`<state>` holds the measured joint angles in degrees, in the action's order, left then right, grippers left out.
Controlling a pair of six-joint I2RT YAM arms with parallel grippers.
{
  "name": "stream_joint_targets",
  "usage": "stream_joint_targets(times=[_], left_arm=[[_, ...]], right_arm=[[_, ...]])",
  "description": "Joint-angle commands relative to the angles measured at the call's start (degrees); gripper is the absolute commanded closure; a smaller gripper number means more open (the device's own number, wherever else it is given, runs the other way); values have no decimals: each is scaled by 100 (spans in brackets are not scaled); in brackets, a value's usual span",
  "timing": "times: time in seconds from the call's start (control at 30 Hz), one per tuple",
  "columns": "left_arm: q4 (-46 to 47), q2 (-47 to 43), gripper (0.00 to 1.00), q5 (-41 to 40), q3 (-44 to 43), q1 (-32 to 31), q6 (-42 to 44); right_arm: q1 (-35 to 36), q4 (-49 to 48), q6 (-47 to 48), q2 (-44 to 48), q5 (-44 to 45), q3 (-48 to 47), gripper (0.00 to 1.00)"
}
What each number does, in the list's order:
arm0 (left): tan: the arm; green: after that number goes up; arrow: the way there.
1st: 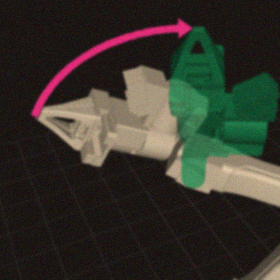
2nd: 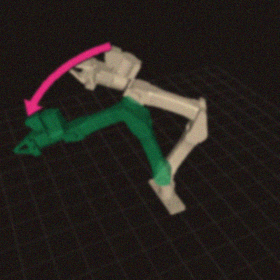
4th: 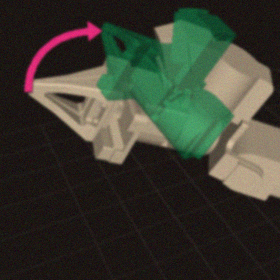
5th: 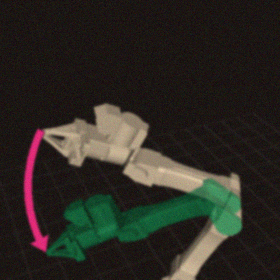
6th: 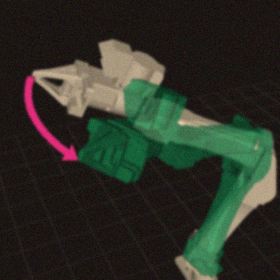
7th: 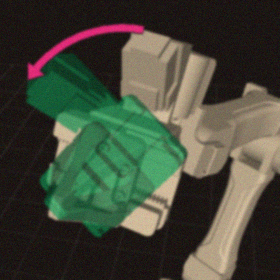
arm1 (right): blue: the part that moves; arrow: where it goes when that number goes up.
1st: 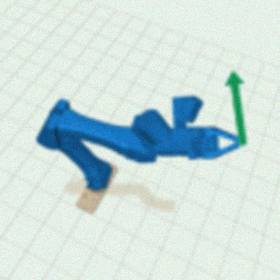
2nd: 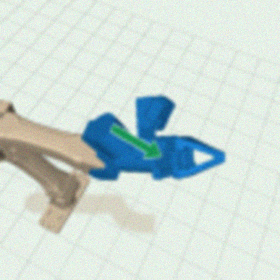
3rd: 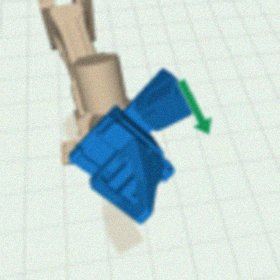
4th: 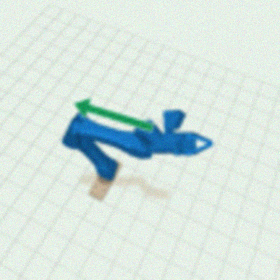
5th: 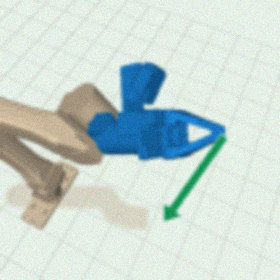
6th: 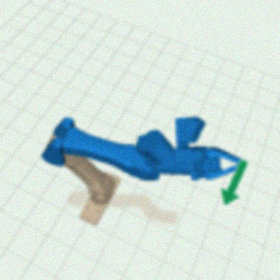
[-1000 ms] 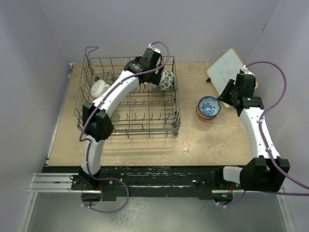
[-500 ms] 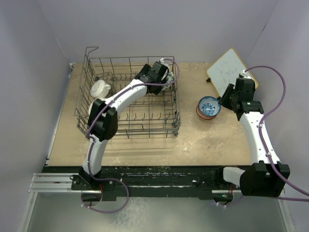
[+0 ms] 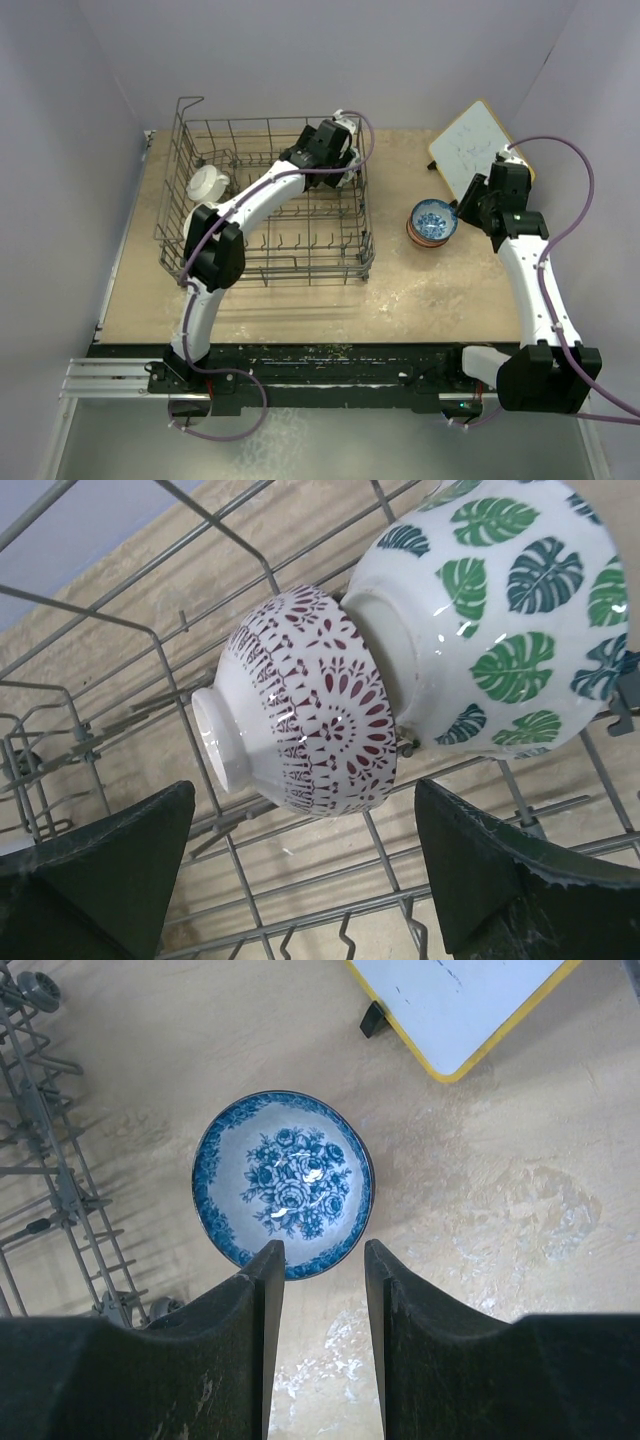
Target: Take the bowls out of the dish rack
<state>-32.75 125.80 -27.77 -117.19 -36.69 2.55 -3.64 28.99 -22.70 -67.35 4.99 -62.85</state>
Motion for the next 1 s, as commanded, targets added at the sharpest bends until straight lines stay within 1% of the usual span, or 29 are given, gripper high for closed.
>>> stream_joint_targets(times=[0.0, 0.1, 0.23, 0.6, 0.67, 0.8, 0.97], left_arm=[[-53, 74, 7, 370, -422, -5, -323], [-115, 183, 8, 410, -577, -5, -292], [-147, 237, 15, 449, -648, 46, -300], [-270, 252, 16, 615, -693, 276, -496], [-296, 272, 14, 619, -730, 276, -500], [-384, 187, 5, 628, -864, 277, -525], [-338, 40, 3, 589, -893, 282, -506]], right_arm=[[13, 19, 107, 176, 22, 48, 60], [12, 36, 108, 193, 2, 54, 59], [12, 53, 116, 196, -3, 54, 60], [12, 45, 117, 183, -75, 97, 60], [12, 45, 116, 170, -78, 97, 60], [12, 37, 133, 166, -70, 104, 60], [12, 12, 131, 170, -95, 149, 60]])
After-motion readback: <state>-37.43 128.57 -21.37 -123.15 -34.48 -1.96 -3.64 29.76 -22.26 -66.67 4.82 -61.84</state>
